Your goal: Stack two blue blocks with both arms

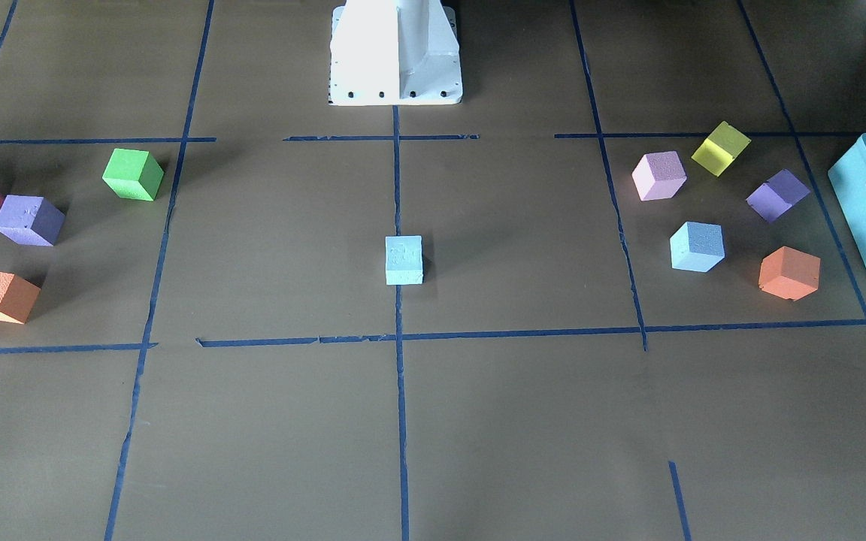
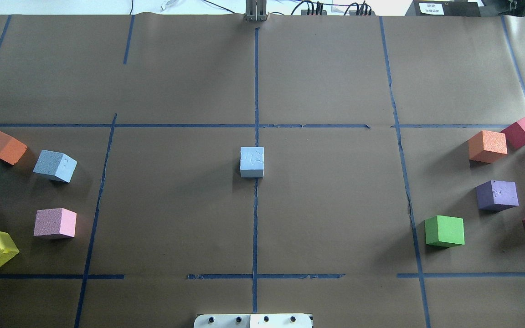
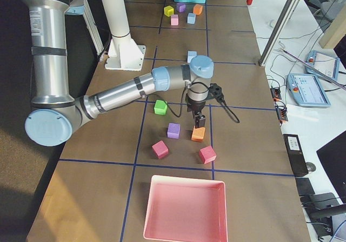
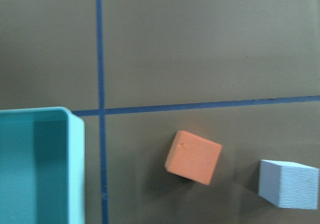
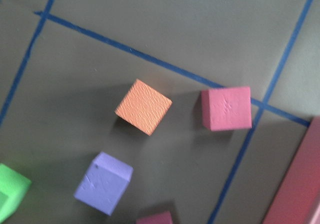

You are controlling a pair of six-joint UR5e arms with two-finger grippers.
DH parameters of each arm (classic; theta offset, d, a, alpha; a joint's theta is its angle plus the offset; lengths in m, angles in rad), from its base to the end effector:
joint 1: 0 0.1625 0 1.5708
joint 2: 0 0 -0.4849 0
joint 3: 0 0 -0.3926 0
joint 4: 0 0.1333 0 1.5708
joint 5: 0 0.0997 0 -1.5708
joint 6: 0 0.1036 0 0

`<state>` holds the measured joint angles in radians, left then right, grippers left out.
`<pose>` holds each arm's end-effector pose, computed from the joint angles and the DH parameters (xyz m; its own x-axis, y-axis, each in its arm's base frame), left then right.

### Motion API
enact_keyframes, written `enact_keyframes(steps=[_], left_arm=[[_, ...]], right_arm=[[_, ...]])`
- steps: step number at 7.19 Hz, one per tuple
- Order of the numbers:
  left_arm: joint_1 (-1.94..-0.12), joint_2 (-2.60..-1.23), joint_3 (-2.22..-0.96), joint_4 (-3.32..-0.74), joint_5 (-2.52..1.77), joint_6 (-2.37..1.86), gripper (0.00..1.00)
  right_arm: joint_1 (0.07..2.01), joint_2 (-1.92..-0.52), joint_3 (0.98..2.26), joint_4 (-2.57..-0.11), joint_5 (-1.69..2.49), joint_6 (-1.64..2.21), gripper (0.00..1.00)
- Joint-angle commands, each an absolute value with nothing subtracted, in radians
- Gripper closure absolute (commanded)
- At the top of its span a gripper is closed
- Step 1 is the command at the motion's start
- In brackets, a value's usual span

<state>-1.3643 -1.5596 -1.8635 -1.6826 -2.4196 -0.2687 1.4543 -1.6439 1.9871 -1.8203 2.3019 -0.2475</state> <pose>0.0461 -0.4910 0.5633 0.6171 0.1621 -0.7701 -0.0265 0.9823 0.1855 0.0125 -0.4452 0.5815 0.6815 -0.3863 0.6216 0.2916 0.9223 0.2536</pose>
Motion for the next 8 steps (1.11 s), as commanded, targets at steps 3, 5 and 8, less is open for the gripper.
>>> enact_keyframes(steps=[3, 5, 8], left_arm=[[-1.024, -1.578, -1.829, -1.959, -2.160, -0.692, 0.00], [-0.956, -1.585, -1.763, -2.051, -2.141, -0.713, 0.00], [-0.914, -1.585, -1.741, -2.057, -2.095, -0.716, 0.00]], right_arm=[[1.516, -1.781, 1.983, -1.743, 2.301, -0.305, 0.01], [1.516, -1.782, 1.974, -1.743, 2.304, -0.307, 0.01], [1.516, -1.782, 1.968, -1.743, 2.307, -0.308, 0.01]])
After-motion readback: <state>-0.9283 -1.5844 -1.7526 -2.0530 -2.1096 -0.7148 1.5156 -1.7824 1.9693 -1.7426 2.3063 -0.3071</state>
